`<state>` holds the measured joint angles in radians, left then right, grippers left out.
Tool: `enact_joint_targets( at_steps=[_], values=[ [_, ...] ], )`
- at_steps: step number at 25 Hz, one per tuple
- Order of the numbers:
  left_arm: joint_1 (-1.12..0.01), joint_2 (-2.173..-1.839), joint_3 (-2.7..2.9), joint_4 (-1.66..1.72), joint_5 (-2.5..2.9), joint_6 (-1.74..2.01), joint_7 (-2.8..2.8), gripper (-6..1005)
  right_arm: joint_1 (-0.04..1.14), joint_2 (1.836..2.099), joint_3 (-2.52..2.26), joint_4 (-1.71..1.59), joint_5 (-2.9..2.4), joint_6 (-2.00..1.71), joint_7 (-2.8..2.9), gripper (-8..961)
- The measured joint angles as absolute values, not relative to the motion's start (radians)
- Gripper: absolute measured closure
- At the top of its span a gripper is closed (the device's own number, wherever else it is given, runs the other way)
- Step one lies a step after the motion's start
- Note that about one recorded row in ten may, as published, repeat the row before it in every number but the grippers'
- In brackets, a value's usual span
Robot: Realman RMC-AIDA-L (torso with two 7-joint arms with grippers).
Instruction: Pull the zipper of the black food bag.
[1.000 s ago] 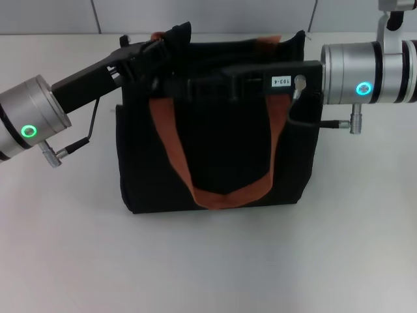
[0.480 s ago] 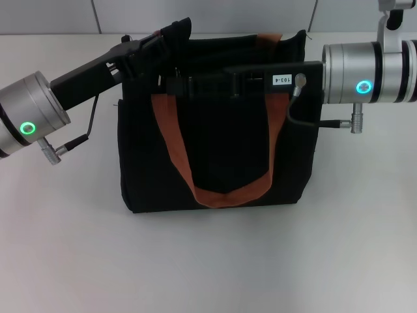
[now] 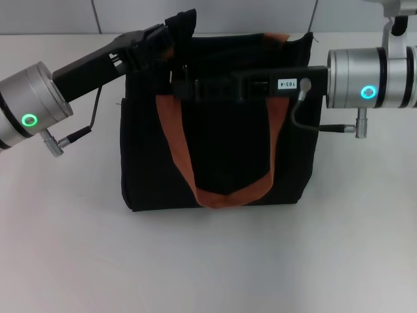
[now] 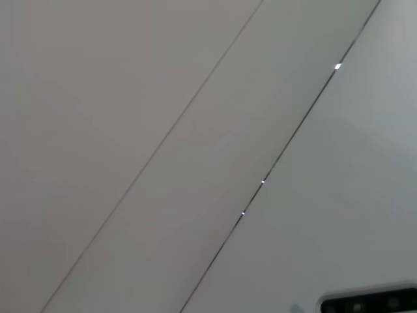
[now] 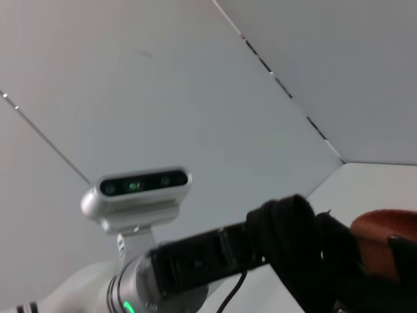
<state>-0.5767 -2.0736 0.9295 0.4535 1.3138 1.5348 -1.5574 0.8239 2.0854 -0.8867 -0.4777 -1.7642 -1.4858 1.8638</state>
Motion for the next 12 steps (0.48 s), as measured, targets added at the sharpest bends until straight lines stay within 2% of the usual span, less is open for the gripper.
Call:
enact_joint_targets(
  at_steps=[12],
  values=[
    [-0.592,-2.074,0.93,0.469,1.313,1.545,-1.567,973,0.743,2.087,-0.891,-0.484,-1.677,-1.559,1.72,132]
  ],
)
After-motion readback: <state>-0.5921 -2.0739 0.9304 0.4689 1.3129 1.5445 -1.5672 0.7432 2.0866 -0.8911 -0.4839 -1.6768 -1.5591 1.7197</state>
